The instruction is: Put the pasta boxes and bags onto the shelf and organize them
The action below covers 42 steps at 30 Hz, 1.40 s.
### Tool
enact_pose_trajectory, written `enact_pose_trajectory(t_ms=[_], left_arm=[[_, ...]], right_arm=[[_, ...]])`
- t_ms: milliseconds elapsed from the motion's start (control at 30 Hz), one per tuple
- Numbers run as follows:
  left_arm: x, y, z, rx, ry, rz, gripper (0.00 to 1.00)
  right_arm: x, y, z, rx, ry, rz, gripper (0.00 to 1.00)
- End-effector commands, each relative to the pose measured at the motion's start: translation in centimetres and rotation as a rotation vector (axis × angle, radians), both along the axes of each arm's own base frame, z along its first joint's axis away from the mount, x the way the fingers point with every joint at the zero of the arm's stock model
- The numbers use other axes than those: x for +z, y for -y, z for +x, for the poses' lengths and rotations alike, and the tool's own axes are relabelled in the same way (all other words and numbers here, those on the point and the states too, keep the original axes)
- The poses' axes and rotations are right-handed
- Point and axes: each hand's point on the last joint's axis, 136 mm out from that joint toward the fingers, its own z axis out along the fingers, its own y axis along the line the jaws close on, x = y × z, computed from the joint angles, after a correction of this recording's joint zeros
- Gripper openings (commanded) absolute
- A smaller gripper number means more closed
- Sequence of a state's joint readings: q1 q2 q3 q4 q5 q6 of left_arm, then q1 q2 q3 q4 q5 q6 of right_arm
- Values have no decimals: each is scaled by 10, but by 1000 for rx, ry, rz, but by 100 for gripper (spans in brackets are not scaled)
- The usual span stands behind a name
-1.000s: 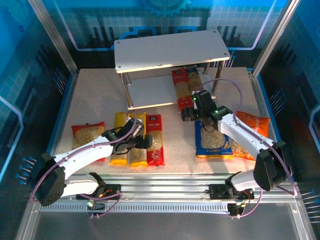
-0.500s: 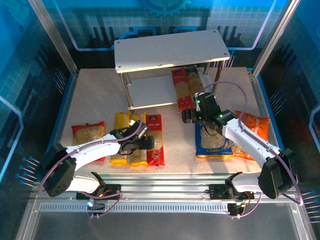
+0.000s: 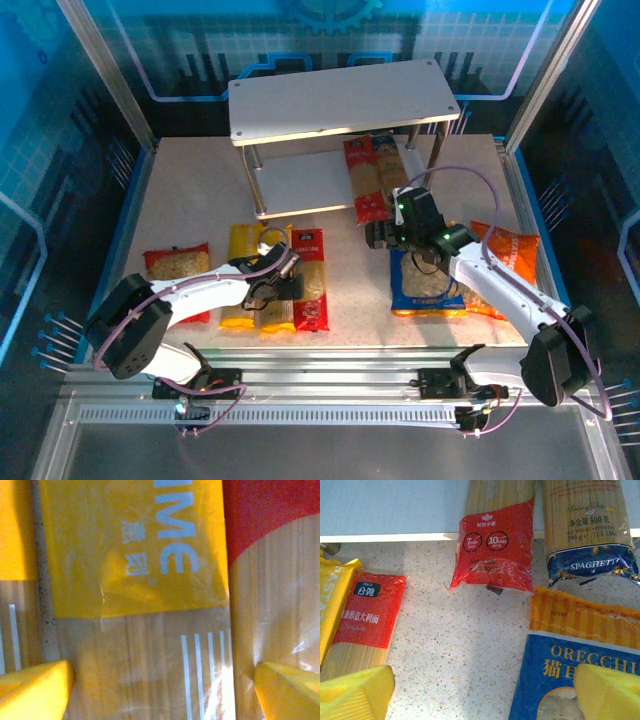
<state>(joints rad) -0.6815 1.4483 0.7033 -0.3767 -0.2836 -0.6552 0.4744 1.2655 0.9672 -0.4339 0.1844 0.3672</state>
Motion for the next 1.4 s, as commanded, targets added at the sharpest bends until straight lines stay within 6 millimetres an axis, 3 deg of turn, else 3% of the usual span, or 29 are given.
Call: enact_pose_trajectory(t_ms=[0, 300, 467, 767, 967, 1200, 1333, 1367], left_arm=[[-18, -17, -4, 51, -38, 33, 87], [-21, -40, -6, 96, -45, 59, 91], [-25, -38, -8, 86, -58, 36, 91], [-32, -20, -4, 35, -92, -22, 55], [-24, -5, -1, -21, -97, -74, 43], [4, 17, 1, -105, -52, -194, 26], [26, 16, 2, -118, 0, -212, 1], [30, 15, 3, -119, 11, -215, 0]], right_arm=[[2, 5, 0, -17, 6, 21, 93], [4, 4, 1, -12, 6, 28, 93], [5, 4, 1, -15, 9, 31, 93], [7, 5, 1, -21, 13, 28, 93], [10, 5, 3, -24, 20, 31, 93], [11, 5, 4, -29, 24, 31, 93], [12, 7, 4, -34, 27, 28, 93], [13, 7, 4, -35, 30, 29, 93]])
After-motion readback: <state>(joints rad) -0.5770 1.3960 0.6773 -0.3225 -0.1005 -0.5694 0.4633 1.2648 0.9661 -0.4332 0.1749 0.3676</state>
